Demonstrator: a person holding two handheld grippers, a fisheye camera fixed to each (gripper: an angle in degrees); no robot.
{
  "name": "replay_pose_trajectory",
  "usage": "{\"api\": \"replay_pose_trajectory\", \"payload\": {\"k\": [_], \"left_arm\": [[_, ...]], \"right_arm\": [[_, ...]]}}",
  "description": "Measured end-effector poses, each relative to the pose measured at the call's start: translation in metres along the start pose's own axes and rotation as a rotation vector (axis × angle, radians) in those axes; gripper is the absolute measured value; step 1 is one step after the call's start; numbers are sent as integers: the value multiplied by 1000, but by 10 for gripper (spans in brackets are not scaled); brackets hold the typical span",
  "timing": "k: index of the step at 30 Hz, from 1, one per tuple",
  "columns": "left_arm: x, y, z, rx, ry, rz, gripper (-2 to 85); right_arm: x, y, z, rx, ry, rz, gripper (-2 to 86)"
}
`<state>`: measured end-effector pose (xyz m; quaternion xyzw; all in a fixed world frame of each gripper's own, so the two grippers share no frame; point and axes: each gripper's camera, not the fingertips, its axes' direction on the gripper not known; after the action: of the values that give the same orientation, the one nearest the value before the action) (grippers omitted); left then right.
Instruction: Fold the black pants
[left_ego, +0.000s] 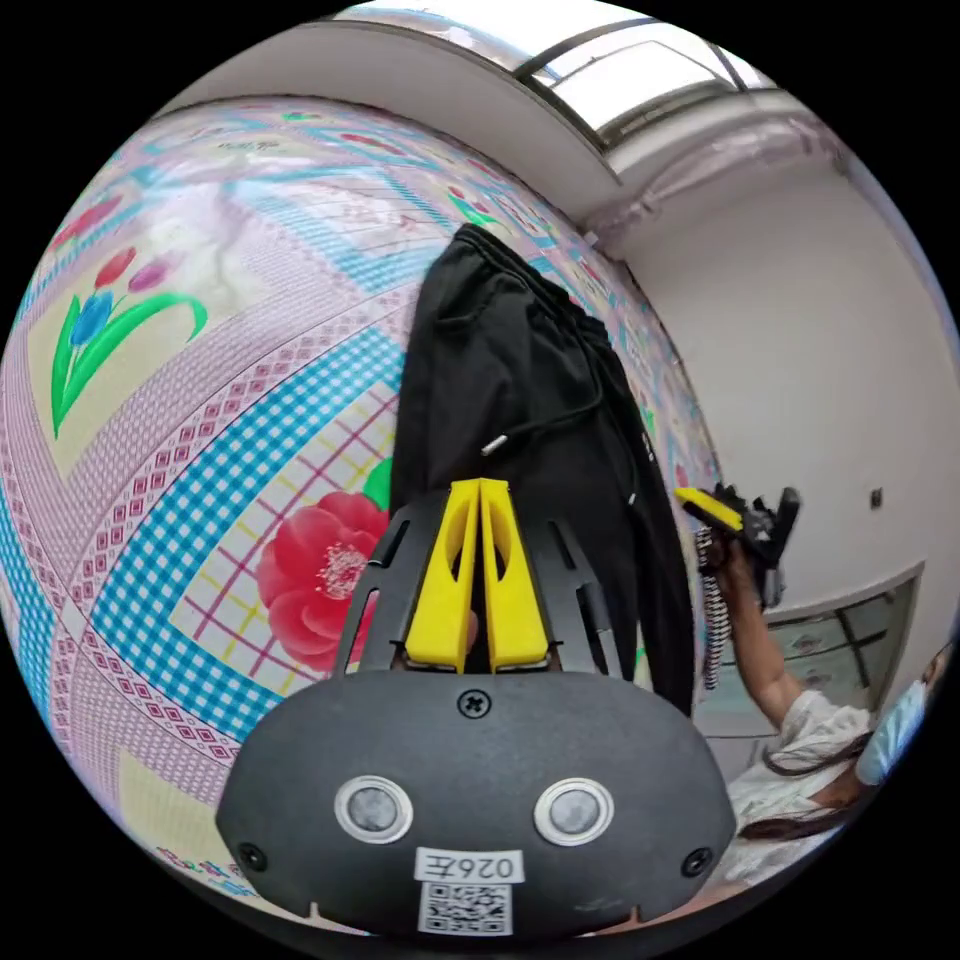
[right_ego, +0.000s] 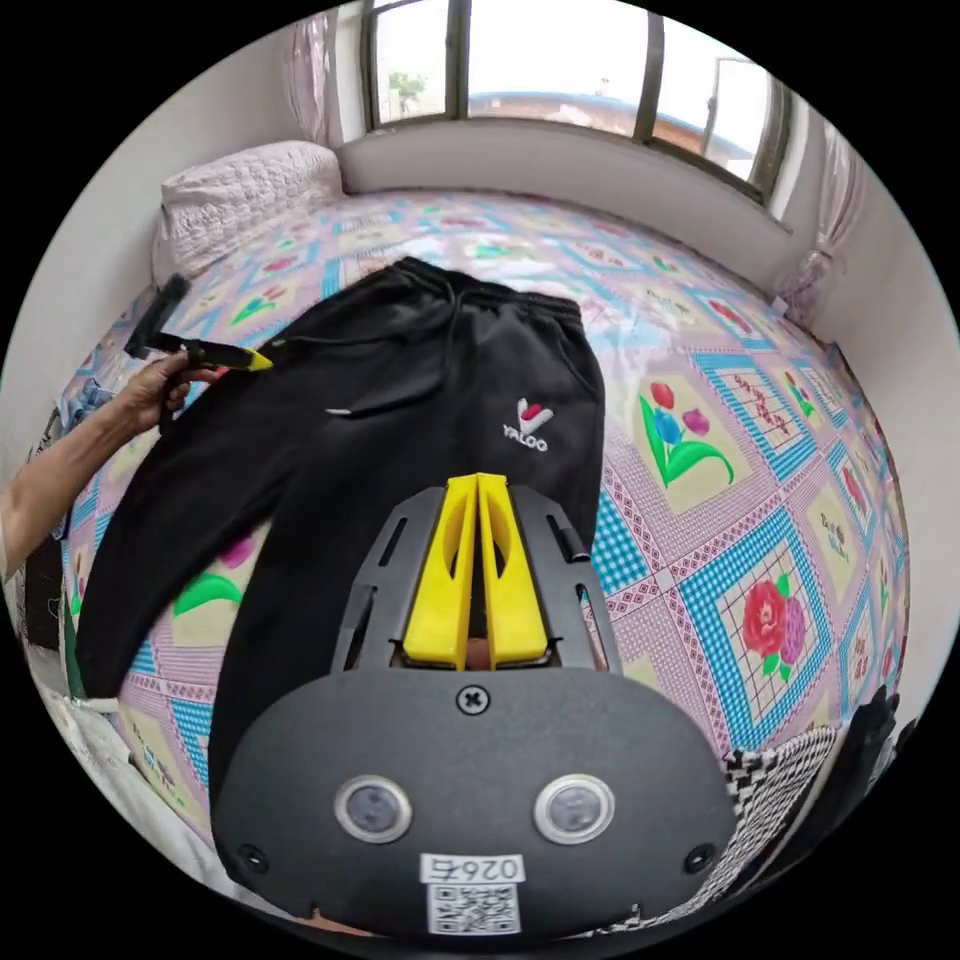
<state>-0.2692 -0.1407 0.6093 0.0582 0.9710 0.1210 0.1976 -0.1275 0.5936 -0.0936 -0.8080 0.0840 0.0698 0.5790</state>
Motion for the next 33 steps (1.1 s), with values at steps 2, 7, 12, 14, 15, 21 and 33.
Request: {"api": "replay_pose_trajectory", "payload": {"k": [2, 7, 12, 14, 15, 21, 33], "left_arm": [[-43, 8, -5, 53, 155, -139, -10], [-62, 40, -17, 107, 267, -112, -10], [-36, 126, -45, 186, 397, 8, -10], [-25, 187, -47, 173, 452, 12, -10], [-24, 203, -47, 169, 458, 9, -10], [-24, 352, -29, 97, 442, -139, -10], [1, 470, -27, 11, 309, -78, -10]], "right_arm": [[21, -4, 30, -92, 32, 45, -9], [83, 31, 37, -70, -119, 254, -9], [51, 81, -34, 80, -116, 229, -9], [28, 110, -62, 131, -178, 221, -9], [12, 132, -76, 144, -226, 224, -9], [-66, 258, -120, 92, -311, 329, -9], [-169, 402, -222, 126, -306, 411, -9]]}}
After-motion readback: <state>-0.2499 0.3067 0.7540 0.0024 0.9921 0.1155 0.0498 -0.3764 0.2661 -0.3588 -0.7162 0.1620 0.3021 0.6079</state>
